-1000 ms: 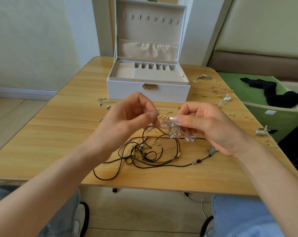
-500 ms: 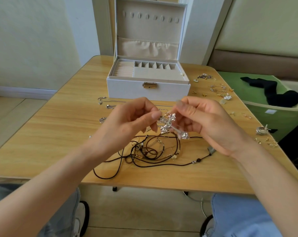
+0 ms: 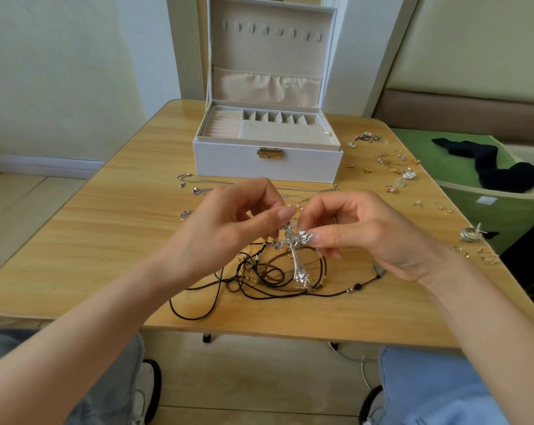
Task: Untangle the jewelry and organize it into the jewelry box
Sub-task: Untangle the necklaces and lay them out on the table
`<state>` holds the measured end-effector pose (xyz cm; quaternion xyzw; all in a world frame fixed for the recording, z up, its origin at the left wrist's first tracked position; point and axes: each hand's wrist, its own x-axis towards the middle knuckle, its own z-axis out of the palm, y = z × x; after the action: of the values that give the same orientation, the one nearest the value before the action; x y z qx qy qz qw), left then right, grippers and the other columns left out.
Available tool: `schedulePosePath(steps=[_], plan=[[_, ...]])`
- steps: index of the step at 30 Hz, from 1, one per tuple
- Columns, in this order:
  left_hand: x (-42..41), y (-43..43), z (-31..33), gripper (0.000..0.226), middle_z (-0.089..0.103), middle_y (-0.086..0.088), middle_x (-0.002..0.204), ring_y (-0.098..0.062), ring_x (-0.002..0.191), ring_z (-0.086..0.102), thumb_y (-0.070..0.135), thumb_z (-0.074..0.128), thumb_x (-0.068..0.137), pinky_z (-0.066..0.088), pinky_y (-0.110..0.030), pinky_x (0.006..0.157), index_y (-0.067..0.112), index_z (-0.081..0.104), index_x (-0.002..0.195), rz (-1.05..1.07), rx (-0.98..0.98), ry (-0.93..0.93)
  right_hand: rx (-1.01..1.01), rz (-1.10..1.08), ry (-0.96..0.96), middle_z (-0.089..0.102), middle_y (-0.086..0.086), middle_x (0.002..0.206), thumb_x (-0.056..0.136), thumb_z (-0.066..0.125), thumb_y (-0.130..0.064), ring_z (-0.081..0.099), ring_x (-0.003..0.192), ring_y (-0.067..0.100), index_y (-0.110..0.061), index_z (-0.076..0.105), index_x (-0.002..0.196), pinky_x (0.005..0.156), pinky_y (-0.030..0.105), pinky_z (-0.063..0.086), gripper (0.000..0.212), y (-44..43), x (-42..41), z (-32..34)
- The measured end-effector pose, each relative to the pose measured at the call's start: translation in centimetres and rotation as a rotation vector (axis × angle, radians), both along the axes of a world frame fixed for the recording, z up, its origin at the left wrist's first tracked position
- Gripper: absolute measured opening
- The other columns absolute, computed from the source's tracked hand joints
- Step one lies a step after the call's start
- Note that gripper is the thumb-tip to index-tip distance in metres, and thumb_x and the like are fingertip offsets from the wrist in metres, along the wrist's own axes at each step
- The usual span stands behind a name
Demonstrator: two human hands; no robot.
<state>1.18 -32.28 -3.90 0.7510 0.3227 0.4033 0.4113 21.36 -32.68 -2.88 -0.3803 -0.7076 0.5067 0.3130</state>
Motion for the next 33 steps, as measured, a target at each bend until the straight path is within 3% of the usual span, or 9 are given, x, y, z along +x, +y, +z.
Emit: schedulePosePath(steps=[3, 6, 11, 15, 18, 20, 24, 27, 33], plan=[[-0.2, 0.1, 0.3, 0.031, 0.059, -0.003, 0.069, -0.043, 0.072, 0.051, 0.044, 0.059, 0.077, 0.044, -0.062, 0.069, 0.013, 0.06, 0.077, -0.028, 0.003, 0.021, -0.005, 0.013, 0.044, 0.058, 0.005, 0.069, 0.07, 0.066, -0.012, 0.054, 0.064, 0.014, -0.013, 0.065, 0.074, 0.053, 0.022, 0.042, 0.004, 0.1, -0.1, -0.1], [-0.3, 0.2, 0.5, 0.027, 0.059, 0.002, 0.069, -0.033, 0.07, 0.054, 0.043, 0.06, 0.078, 0.045, -0.059, 0.069, 0.016, 0.06, 0.075, -0.042, 0.008, 0.053, -0.046, 0.074, 0.111, 0.059, 0.016, 0.073, 0.068, 0.067, -0.019, 0.057, 0.062, 0.015, -0.015, 0.063, 0.072, 0.052, 0.021, 0.043, 0.007, 0.2, -0.2, -0.1], [-0.3, 0.3, 0.4, 0.03, 0.06, 0.0, 0.07, -0.014, 0.065, 0.056, 0.047, 0.057, 0.078, 0.049, -0.04, 0.064, 0.017, 0.059, 0.076, -0.015, 0.087, 0.144, -0.003, 0.054, 0.17, 0.059, 0.005, 0.07, 0.069, 0.068, -0.014, 0.054, 0.062, 0.015, -0.011, 0.061, 0.078, 0.055, 0.023, 0.046, 0.012, 0.3, 0.1, 0.0], [-0.4, 0.4, 0.4, 0.03, 0.061, 0.002, 0.068, -0.019, 0.067, 0.058, 0.046, 0.06, 0.077, 0.048, -0.043, 0.067, 0.016, 0.061, 0.076, 0.006, 0.04, 0.108, 0.04, -0.031, 0.135, 0.061, 0.004, 0.066, 0.076, 0.059, -0.013, 0.056, 0.063, 0.015, -0.013, 0.065, 0.085, 0.061, 0.022, 0.047, 0.01, 0.3, 0.8, 0.4], [-0.3, 0.4, 0.5, 0.027, 0.061, 0.004, 0.065, -0.008, 0.062, 0.057, 0.039, 0.067, 0.08, 0.046, -0.021, 0.06, 0.012, 0.06, 0.076, 0.018, -0.025, 0.039, 0.136, -0.09, 0.03, 0.069, -0.001, 0.084, 0.077, 0.056, -0.016, 0.062, 0.084, 0.012, -0.016, 0.068, 0.088, 0.073, 0.022, 0.048, 0.015, 0.3, 0.8, 0.3], [-0.2, 0.3, 0.5, 0.023, 0.06, 0.006, 0.063, -0.001, 0.058, 0.054, 0.034, 0.062, 0.083, 0.042, -0.012, 0.057, 0.013, 0.059, 0.075, 0.023, -0.076, 0.009, 0.155, -0.101, 0.032, 0.067, -0.006, 0.086, 0.075, 0.062, -0.018, 0.058, 0.084, 0.01, -0.018, 0.067, 0.085, 0.074, 0.02, 0.047, 0.012, 0.2, 0.6, 0.4], [-0.1, 0.2, 0.4, 0.023, 0.061, -0.001, 0.065, -0.009, 0.06, 0.056, 0.032, 0.057, 0.08, 0.043, -0.017, 0.053, 0.01, 0.057, 0.075, 0.033, -0.149, -0.054, 0.169, -0.008, -0.003, 0.063, -0.008, 0.076, 0.068, 0.072, -0.029, 0.056, 0.074, 0.01, -0.019, 0.065, 0.08, 0.068, 0.022, 0.046, 0.017, -0.3, 0.0, 0.7], [0.2, 0.1, 0.4, 0.022, 0.06, -0.003, 0.064, -0.01, 0.055, 0.057, 0.029, 0.057, 0.08, 0.042, -0.018, 0.05, 0.008, 0.055, 0.074, 0.038, -0.174, -0.11, 0.201, -0.033, -0.036, 0.061, -0.01, 0.072, 0.061, 0.081, -0.021, 0.055, 0.068, 0.011, -0.018, 0.062, 0.079, 0.063, 0.026, 0.045, 0.026, -0.4, -0.8, 0.3], [0.1, 0.1, 0.5, 0.023, 0.061, 0.0, 0.063, -0.011, 0.055, 0.058, 0.03, 0.056, 0.081, 0.042, -0.018, 0.049, 0.007, 0.054, 0.075, 0.032, -0.179, -0.139, 0.16, -0.04, 0.022, 0.062, -0.007, 0.074, 0.074, 0.068, -0.014, 0.055, 0.07, 0.008, -0.015, 0.064, 0.081, 0.066, 0.02, 0.046, 0.008, -0.7, -1.0, 0.1]])
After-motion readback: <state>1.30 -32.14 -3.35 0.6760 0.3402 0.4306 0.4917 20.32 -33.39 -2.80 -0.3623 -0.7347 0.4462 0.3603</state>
